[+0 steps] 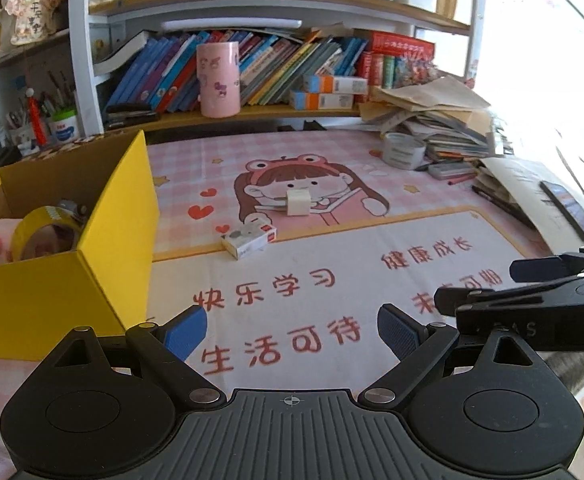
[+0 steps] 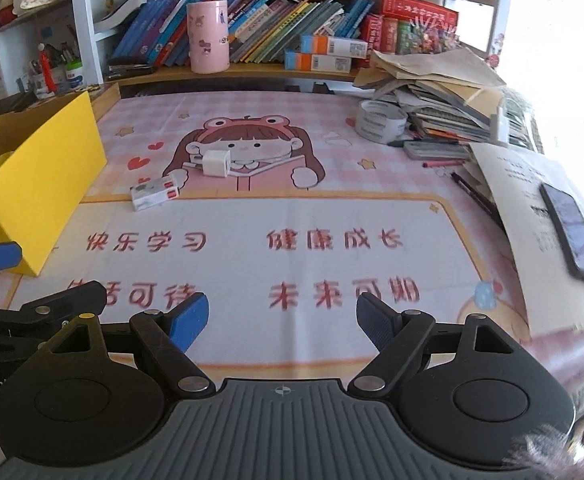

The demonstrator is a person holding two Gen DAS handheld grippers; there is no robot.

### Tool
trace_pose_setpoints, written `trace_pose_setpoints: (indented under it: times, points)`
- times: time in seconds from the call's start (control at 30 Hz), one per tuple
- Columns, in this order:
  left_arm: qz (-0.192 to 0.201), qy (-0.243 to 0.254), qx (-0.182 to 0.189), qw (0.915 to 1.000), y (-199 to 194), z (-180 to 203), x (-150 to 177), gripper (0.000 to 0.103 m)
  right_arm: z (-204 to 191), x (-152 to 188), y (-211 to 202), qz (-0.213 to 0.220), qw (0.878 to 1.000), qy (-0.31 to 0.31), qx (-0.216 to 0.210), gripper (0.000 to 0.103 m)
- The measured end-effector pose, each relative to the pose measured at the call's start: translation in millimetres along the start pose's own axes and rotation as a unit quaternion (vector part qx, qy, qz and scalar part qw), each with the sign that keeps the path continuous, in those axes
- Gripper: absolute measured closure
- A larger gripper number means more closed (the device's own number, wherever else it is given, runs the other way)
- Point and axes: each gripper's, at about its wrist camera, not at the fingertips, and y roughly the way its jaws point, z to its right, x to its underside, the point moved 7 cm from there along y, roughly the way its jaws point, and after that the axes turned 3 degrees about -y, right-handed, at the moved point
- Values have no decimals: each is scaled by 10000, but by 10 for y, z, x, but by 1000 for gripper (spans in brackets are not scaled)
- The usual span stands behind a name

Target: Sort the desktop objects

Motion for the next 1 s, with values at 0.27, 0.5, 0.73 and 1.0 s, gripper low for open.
trace_pose_setpoints:
  times: [0.27, 0.5, 0.73, 1.0]
  points:
    - [-61, -116, -558, 9984, 368, 28, -151, 9, 247, -277, 369, -17, 9997, -30, -254, 23]
    - [-17, -379, -965, 9946, 690, -35, -371, 9, 361, -553, 630, 90, 9986, -153, -500, 23]
    - [36, -456, -1342, 9899, 871, -91, -514, 9, 334, -858, 881, 210, 9959, -240, -846, 23]
    - [-155, -542, -1531, 9866, 1069, -143, -500, 9, 113, -1210, 1317, 325, 9860, -779, -1436, 24]
